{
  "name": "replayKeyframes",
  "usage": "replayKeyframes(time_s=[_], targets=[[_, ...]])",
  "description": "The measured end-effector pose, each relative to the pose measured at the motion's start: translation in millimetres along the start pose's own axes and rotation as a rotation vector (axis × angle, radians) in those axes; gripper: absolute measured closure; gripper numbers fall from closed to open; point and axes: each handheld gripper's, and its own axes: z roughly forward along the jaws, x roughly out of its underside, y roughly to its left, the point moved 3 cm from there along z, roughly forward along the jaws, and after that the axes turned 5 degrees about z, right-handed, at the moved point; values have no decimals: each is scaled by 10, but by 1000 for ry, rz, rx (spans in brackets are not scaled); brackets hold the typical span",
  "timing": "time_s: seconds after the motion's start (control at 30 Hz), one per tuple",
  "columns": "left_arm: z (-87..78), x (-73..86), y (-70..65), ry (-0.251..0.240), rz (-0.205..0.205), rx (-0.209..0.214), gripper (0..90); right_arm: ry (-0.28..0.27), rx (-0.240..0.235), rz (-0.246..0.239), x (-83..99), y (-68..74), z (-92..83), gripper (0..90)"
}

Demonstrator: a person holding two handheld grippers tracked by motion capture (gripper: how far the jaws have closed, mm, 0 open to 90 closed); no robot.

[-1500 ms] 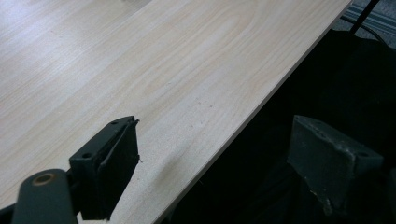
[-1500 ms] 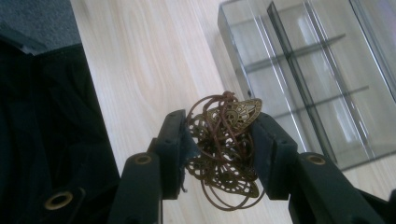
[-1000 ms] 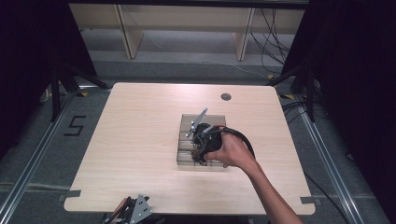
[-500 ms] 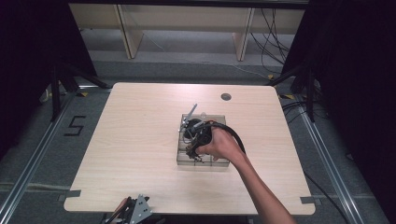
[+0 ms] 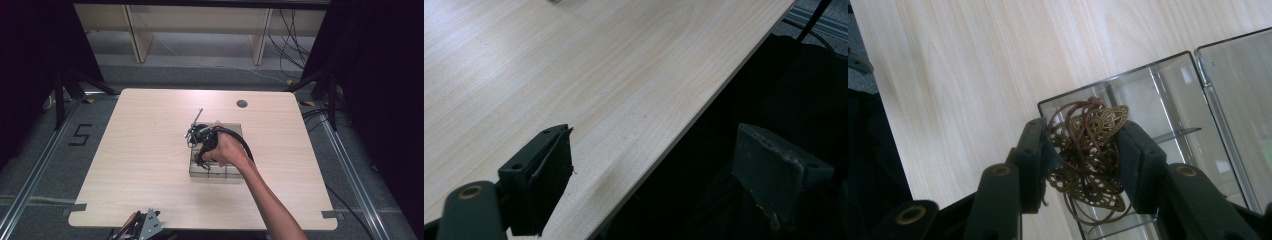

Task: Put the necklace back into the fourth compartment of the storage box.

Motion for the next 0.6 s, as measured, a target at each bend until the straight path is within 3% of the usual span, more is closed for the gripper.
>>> replayKeyframes(time_s=[0.4,0.6], targets=[[-2,4,-3,4,-22,8,157,33,-18,29,-77,-53,207,594],[-14,-4,13,-7,-3,-2,157,53,-19,48,-96,-73,284,594]])
